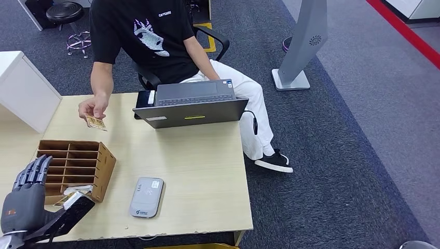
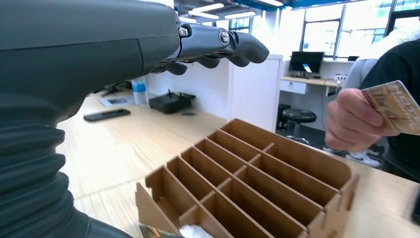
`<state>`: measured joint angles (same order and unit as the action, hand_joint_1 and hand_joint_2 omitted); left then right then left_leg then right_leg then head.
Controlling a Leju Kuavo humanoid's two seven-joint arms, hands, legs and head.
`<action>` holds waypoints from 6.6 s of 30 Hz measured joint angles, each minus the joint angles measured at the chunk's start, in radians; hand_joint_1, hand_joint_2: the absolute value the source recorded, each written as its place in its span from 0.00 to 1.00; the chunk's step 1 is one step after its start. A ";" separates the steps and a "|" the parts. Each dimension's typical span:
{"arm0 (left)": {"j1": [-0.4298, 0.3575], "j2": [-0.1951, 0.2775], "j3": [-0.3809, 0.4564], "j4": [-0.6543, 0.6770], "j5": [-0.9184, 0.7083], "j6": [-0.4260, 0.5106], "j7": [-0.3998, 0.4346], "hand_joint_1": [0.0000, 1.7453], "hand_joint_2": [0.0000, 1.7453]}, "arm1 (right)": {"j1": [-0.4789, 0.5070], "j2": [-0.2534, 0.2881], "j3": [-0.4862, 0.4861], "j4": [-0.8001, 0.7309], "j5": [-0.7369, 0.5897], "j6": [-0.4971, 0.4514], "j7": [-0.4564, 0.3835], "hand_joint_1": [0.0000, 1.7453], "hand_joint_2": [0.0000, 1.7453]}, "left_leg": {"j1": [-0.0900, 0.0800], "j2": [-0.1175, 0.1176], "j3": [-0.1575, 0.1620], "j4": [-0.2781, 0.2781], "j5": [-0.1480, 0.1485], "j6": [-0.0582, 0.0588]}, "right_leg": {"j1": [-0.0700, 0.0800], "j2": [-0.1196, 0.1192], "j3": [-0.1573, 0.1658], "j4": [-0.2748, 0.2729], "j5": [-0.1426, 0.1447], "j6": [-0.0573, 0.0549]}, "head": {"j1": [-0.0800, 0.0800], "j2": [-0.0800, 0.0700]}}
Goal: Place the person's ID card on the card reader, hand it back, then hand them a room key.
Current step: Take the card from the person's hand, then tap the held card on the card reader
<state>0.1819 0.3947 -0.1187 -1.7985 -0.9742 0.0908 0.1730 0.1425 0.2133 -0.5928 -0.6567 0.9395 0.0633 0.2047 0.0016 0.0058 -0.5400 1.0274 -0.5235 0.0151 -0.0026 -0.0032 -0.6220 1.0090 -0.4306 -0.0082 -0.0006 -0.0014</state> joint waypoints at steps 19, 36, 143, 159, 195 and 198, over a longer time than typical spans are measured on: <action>0.066 0.044 -0.004 -0.112 -0.162 -0.030 0.138 0.00 1.00 | 0.038 0.041 -0.069 -0.128 0.039 0.013 0.024 0.00 1.00 | 0.000 0.000 0.000 0.000 0.000 0.000 | 0.000 0.000 -0.001 0.000 0.000 0.000 | 0.000 0.000; -0.170 -0.279 0.172 -0.111 -0.087 0.602 -0.573 0.00 1.00 | 0.042 0.042 -0.091 -0.111 0.180 0.014 -0.071 0.00 1.00 | -0.001 -0.002 -0.001 0.000 0.001 -0.001 | -0.001 -0.003 0.000 0.000 0.001 0.000 | 0.000 0.000; -0.298 -0.318 -0.155 0.201 0.174 0.275 -0.238 1.00 1.00 | -0.079 -0.027 -0.004 0.153 0.020 -0.074 -0.070 0.00 1.00 | -0.001 0.002 -0.005 0.001 0.002 -0.002 | 0.000 0.002 -0.006 0.000 0.003 -0.003 | 0.000 0.000; -0.171 -0.303 -0.206 0.178 0.309 0.156 -0.224 1.00 1.00 | -0.115 -0.053 -0.022 0.258 0.019 -0.126 -0.127 0.00 1.00 | 0.000 0.001 -0.005 0.001 0.003 -0.002 | 0.000 0.002 -0.006 0.000 0.003 -0.003 | 0.000 0.000; -0.150 -0.353 -0.207 0.478 0.389 0.085 -0.178 1.00 1.00 | -0.171 -0.078 -0.004 0.352 0.041 -0.126 -0.125 0.00 1.00 | -0.001 0.001 -0.005 0.001 0.002 -0.002 | 0.000 0.002 -0.006 0.000 0.003 -0.003 | 0.000 0.000; -0.154 -0.353 -0.207 0.488 0.392 0.080 -0.180 1.00 1.00 | -0.171 -0.079 -0.003 0.353 0.040 -0.126 -0.125 0.00 1.00 | -0.001 0.001 -0.005 0.001 0.002 -0.002 | 0.000 0.002 -0.006 0.000 0.003 -0.003 | 0.000 0.000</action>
<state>0.0283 0.0420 -0.3254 -1.3109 -0.5818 0.1706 -0.0073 -0.0286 0.1340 -0.5957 -0.3039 0.9795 -0.0629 0.0801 0.0011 0.0069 -0.5450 1.0280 -0.5210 0.0132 -0.0025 -0.0014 -0.6280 1.0088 -0.4272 -0.0109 -0.0006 -0.0013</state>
